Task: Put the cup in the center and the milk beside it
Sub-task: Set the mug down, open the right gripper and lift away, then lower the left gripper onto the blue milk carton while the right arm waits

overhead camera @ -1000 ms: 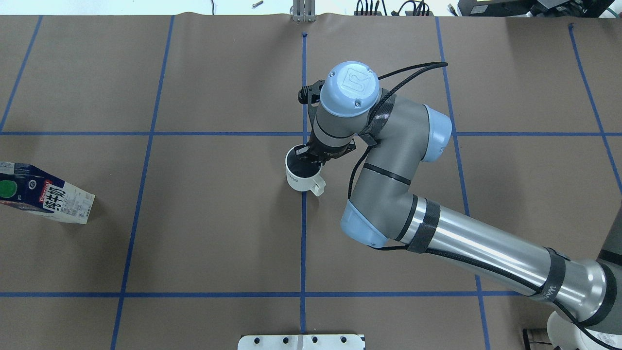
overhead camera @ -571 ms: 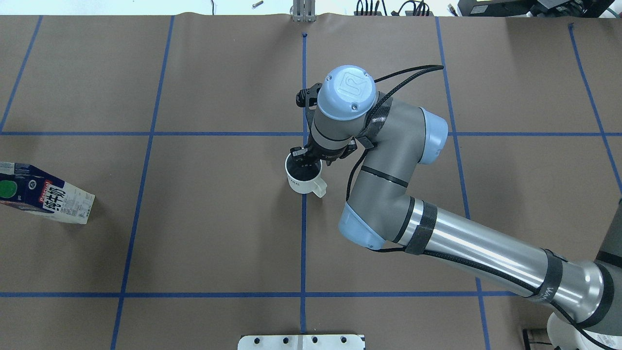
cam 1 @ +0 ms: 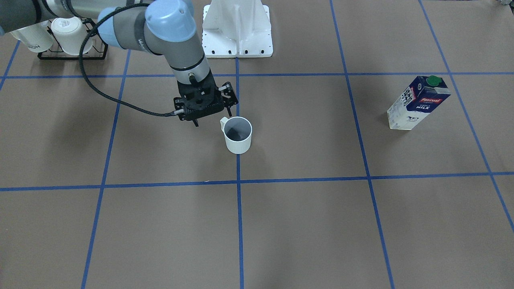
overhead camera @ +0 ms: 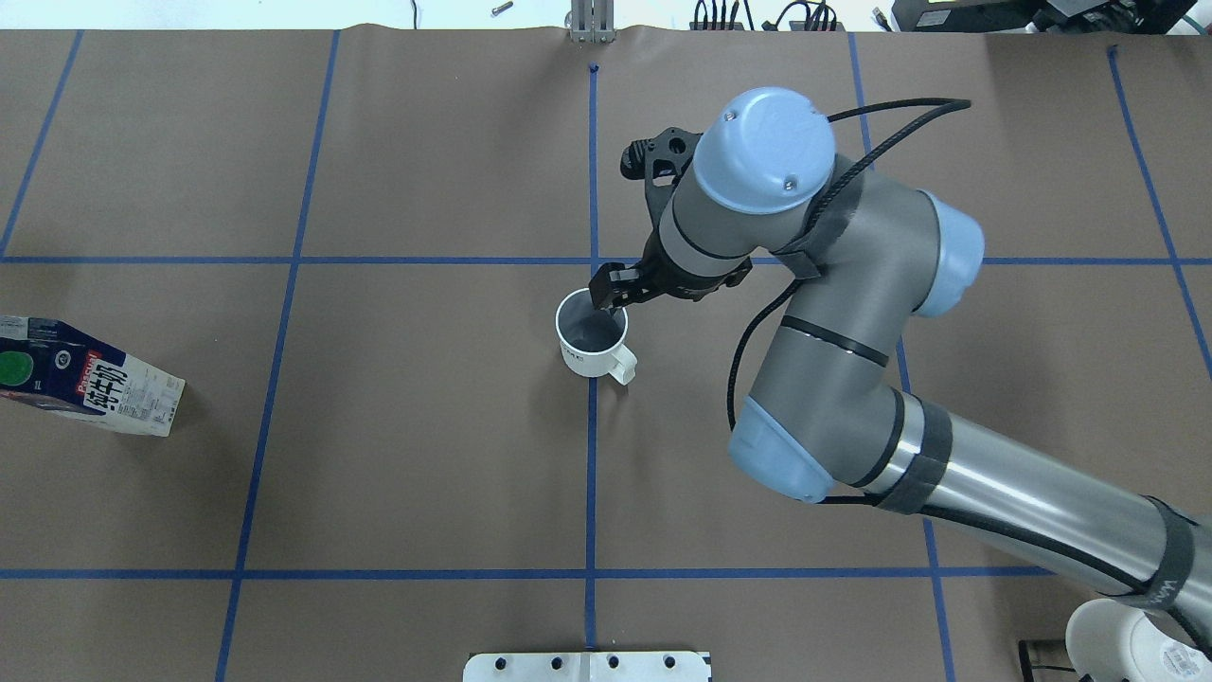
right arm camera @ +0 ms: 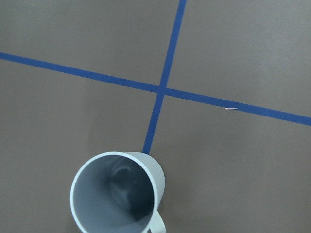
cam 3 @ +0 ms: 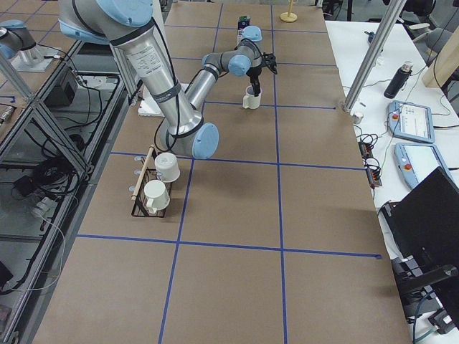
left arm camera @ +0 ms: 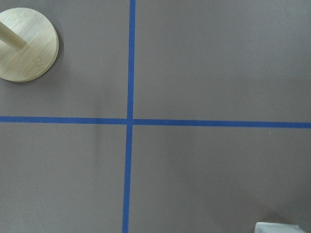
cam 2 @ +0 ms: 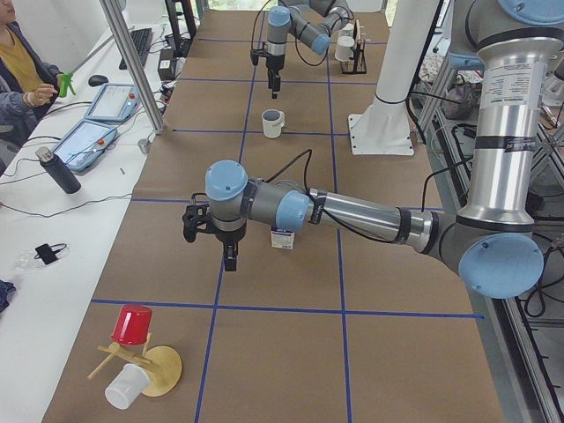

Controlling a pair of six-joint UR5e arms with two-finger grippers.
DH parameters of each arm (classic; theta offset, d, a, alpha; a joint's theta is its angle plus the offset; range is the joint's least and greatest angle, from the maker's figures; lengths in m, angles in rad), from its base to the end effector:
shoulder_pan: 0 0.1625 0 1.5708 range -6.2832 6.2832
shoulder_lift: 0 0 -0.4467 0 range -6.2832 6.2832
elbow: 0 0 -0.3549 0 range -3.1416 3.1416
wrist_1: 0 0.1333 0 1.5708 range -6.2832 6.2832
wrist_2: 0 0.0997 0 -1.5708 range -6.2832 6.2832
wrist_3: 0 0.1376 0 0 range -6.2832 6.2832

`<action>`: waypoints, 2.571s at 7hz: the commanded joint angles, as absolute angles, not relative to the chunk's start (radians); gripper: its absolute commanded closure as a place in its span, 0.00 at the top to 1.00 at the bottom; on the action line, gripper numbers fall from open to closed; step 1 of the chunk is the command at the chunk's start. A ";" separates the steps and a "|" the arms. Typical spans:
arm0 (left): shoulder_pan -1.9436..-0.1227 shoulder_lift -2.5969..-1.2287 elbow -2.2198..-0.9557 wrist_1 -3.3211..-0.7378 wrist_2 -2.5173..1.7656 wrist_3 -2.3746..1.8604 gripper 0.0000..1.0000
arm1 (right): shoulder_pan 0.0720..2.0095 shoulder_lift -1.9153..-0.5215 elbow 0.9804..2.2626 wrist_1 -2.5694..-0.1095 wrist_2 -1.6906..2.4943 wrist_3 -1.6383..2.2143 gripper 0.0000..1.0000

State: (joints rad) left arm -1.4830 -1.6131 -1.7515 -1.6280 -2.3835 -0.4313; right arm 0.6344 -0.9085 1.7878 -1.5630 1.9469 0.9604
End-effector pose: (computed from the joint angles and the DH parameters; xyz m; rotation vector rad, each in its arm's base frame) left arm 0.0094 -0.4880 0.5937 0.0486 0.8493 -0.2087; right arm -0.4851 -0.4597 0.2449 0.2256 -0.9163 -0.1446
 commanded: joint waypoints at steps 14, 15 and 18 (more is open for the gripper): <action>-1.237 -1.372 -2.060 -1.808 -2.232 -1.485 0.98 | 0.750 -1.207 1.953 -1.572 1.882 0.946 1.00; -1.236 -1.365 -2.057 -1.810 -2.230 -1.491 0.98 | 0.747 -1.209 1.953 -1.572 1.869 0.946 1.00; -1.174 -1.382 -2.057 -1.813 -2.221 -1.736 0.97 | 0.724 -1.215 1.954 -1.572 1.838 0.948 1.00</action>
